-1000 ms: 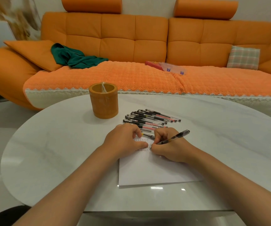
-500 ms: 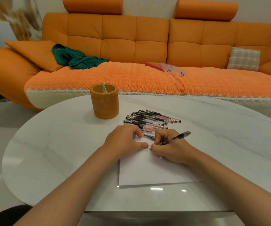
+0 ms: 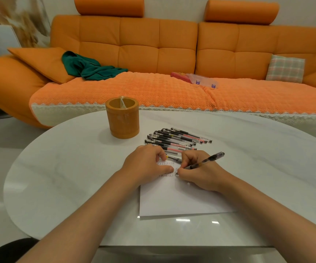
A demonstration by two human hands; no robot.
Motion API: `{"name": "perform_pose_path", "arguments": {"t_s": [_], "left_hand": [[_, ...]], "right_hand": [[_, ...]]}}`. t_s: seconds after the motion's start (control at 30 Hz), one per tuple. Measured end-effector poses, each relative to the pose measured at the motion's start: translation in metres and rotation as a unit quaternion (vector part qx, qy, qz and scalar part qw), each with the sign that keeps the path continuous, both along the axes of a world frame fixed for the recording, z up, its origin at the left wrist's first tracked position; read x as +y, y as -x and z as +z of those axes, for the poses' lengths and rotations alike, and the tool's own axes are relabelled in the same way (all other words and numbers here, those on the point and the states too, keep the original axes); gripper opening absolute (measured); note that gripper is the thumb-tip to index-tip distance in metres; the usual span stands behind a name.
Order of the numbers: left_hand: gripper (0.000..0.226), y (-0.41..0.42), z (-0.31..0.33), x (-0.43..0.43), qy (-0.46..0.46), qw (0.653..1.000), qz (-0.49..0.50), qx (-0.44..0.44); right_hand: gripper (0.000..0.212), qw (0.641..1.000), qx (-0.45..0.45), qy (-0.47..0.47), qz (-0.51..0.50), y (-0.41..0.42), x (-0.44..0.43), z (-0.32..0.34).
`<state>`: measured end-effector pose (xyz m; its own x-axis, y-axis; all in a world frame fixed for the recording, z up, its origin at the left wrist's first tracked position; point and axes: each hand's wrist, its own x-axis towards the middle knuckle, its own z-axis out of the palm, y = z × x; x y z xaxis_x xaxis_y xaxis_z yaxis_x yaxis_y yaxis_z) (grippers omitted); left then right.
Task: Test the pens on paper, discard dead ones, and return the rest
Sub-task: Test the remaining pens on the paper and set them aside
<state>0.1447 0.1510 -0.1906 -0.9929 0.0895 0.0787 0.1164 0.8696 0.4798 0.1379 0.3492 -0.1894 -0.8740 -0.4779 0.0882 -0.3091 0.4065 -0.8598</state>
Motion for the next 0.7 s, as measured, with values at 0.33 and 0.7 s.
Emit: {"name": "perform_pose_path", "arguments": {"t_s": [0.33,0.7], "left_hand": [[0.035,0.0006,0.0002,0.0003,0.0,1.0,0.001,-0.004],[0.036,0.001,-0.0017,-0.0009,0.003,1.0,0.003,-0.01]], "right_hand": [[0.026,1.0,0.002,-0.018,0.013,-0.0015,-0.0012,0.0031],[0.02,0.989,-0.084,0.099,-0.068,-0.0008,0.0044,0.0048]]}}
